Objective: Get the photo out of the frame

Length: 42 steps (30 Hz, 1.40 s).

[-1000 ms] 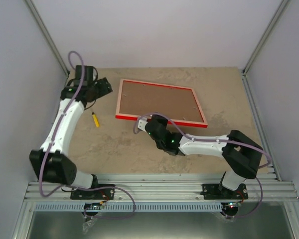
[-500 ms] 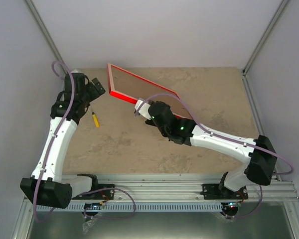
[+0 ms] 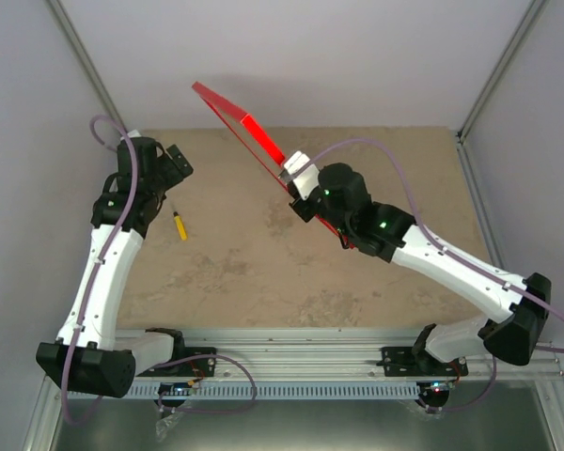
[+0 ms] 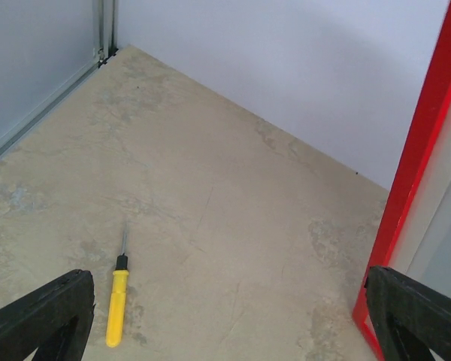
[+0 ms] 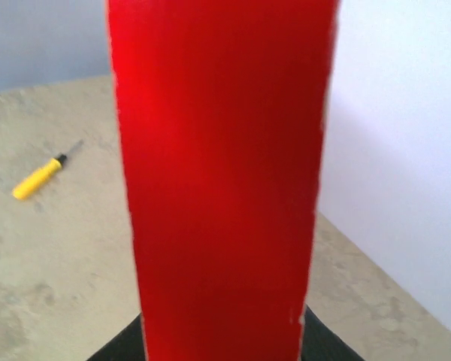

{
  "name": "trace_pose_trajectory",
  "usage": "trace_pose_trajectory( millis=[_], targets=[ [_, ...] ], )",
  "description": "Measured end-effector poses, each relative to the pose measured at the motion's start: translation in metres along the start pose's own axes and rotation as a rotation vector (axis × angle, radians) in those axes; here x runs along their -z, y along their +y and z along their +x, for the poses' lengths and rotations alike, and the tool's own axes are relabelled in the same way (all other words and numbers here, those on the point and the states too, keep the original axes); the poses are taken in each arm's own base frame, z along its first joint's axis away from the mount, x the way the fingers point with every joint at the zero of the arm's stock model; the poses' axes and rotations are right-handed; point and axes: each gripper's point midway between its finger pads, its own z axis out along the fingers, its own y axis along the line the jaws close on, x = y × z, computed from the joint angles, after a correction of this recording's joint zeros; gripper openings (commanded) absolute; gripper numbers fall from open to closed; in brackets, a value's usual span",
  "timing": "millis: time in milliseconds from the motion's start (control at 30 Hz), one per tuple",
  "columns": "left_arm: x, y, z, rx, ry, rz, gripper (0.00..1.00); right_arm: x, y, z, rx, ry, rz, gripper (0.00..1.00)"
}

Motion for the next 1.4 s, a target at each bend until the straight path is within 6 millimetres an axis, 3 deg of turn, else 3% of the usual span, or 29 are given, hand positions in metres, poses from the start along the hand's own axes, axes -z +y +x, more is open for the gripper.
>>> trace_pose_trajectory(
  millis=[233,333,600,933,1200,1400],
  targets=[
    [0.000,-0.006,0.004,0.000,0.021,0.033,1.00,0.008,-0.023,-0.009,-0.247,-0.047,-0.062,0.00],
    [0.000,-0.010,0.005,0.000,0.031,0.058,1.00,0.010,-0.043,-0.005,-0.417,-0.063,-0.070,0.01],
    [-0.008,-0.017,0.025,-0.005,0.103,0.112,1.00,0.011,-0.084,0.050,-0.875,-0.082,-0.019,0.00],
    [-0.026,-0.015,0.077,-0.009,0.266,0.153,1.00,0.005,-0.064,0.120,-1.304,-0.039,-0.022,0.00],
    [-0.032,-0.009,0.108,-0.007,0.352,0.161,1.00,-0.010,-0.052,0.147,-1.473,0.021,-0.048,0.00],
    [-0.034,-0.004,0.119,-0.009,0.381,0.148,1.00,-0.036,-0.023,0.162,-1.530,0.121,-0.163,0.01]
  ],
)
